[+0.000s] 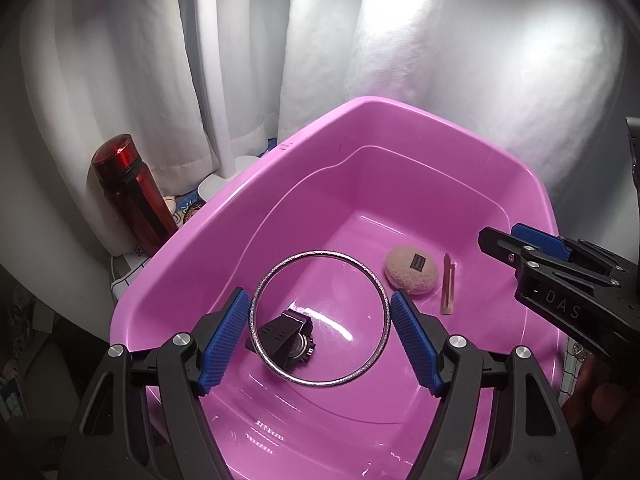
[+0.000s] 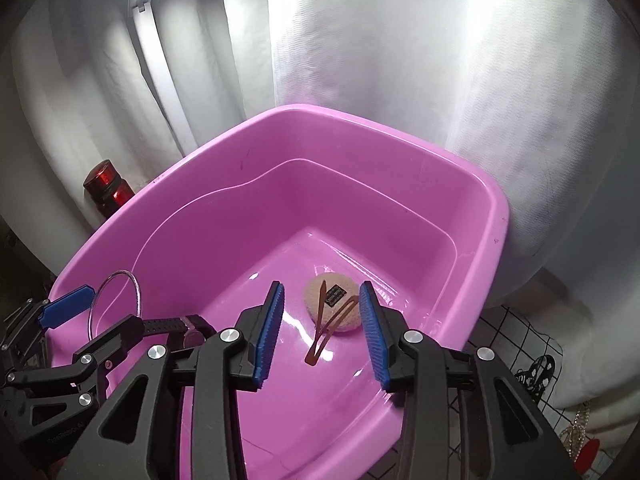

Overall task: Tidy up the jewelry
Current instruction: 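Open left tool to drop the ring while right tool releases the clip in tub, then withdraw both tools from the tub back over the table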

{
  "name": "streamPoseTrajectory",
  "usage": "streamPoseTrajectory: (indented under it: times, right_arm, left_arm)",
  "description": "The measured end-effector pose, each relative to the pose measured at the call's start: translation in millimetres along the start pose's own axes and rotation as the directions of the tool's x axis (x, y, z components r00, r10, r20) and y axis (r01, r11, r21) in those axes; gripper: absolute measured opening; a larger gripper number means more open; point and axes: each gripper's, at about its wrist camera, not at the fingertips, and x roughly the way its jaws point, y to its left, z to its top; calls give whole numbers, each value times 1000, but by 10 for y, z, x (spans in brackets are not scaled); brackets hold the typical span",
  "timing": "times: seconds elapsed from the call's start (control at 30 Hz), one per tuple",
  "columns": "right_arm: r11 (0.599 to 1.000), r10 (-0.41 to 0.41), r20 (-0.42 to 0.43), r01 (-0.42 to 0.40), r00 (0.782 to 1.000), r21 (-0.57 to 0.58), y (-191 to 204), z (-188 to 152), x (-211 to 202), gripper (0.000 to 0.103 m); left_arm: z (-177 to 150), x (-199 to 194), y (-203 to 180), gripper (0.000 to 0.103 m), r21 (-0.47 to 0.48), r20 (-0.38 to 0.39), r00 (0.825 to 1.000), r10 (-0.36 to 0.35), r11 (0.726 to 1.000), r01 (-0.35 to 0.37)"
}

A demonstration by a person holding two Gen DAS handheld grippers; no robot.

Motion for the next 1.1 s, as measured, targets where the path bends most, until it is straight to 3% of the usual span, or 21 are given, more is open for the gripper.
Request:
streamPoseTrajectory:
  times: [0.23,0.7,0.93,1.1]
  right_arm:
    - [1000,-19,18,19,1000,0,-12,-1,-44,59]
    - [999,-17,100,13,995,36,-10,-87,-367,59]
    - [996,-39,182,24,983,82,-89,-335,-762,59]
    - [986,-98,226,65,969,151,-285,-634,-1107,59]
  left_arm:
    - [-1,-77,8,88,-3,23,1000,12,1000,-12]
    - [-49,-305,109,89,-15,68,997,22,1000,-21]
    - [-117,-445,21,89,-2,89,996,-18,1000,18]
    - [-170,-589,-177,89,26,115,991,-64,998,62]
